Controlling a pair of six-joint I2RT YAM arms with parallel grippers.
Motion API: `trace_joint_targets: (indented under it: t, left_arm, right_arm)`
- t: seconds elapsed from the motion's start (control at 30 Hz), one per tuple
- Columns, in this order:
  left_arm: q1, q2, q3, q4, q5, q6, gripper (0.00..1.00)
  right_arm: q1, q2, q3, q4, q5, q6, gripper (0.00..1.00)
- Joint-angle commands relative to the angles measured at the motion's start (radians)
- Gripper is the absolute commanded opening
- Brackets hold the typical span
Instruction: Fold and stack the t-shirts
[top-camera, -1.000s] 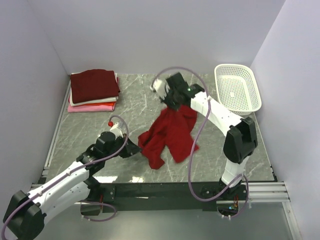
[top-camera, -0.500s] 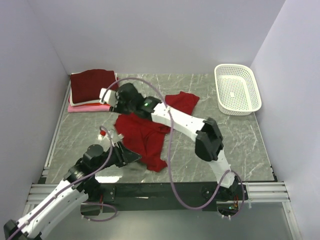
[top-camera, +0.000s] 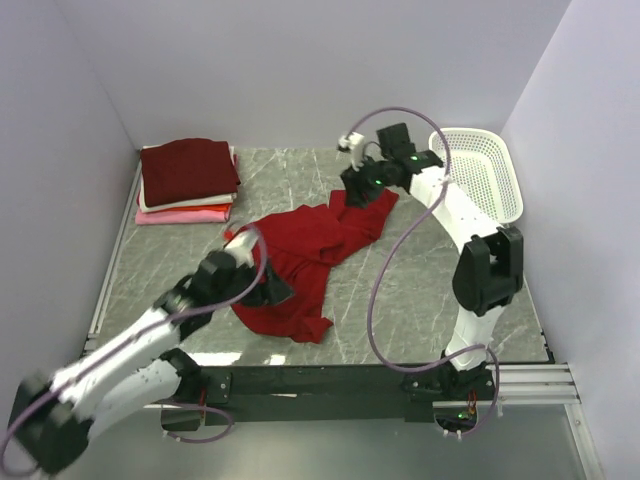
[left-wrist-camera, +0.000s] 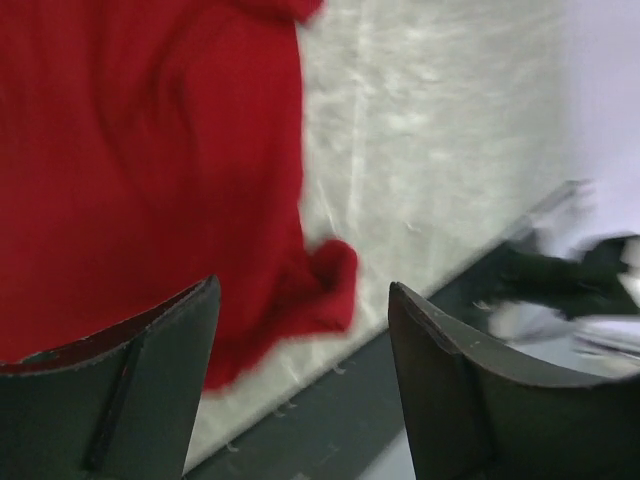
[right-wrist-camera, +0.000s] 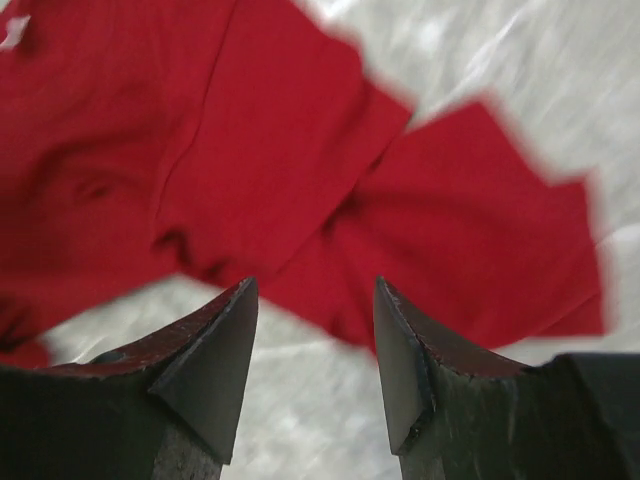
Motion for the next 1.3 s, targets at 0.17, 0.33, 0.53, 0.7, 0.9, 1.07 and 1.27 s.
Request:
trace_joint_targets:
  t: [0.17, 0.33, 0.53, 0.7, 0.9, 1.07, 1.27]
  left_arm:
    - [-0.005, 0.604, 0.566, -0.020, -0.115, 0.445, 0.72]
    - [-0.020, 0.876, 0.801, -0.112, -0.108, 0.526, 0.69]
    - [-0.046, 1.063, 0.970, -0.172, -0.148, 0.569, 0.68]
    - [-0.066, 1.169, 1.062, -0.209, -0.164, 0.585, 0.67]
    - [-0.086, 1.223, 1.098, -0.243, -0.242, 0.603, 0.56]
    - [-0.086, 1.229, 1.090, -0.244, -0.266, 0.601, 0.47]
    - [-0.085, 1.240, 1.061, -0.223, -0.268, 0.588, 0.43]
  right_arm:
    - [-0.189, 0.064, -0.066, -0.087, -0.154, 0.119, 0.54]
    - [-0.198, 0.120, -0.054, -0.150, -0.137, 0.031, 0.54]
    - [-0.197, 0.202, -0.025, -0.227, -0.166, -0.023, 0.55]
    - [-0.195, 0.231, -0.046, -0.199, -0.188, 0.000, 0.55]
    - [-0.184, 0.231, -0.065, -0.187, -0.180, 0.011, 0.55]
    - [-0.160, 0.239, -0.066, -0.172, -0.162, 0.017, 0.55]
    - [-0.146, 0.254, -0.069, -0.167, -0.155, 0.034, 0.54]
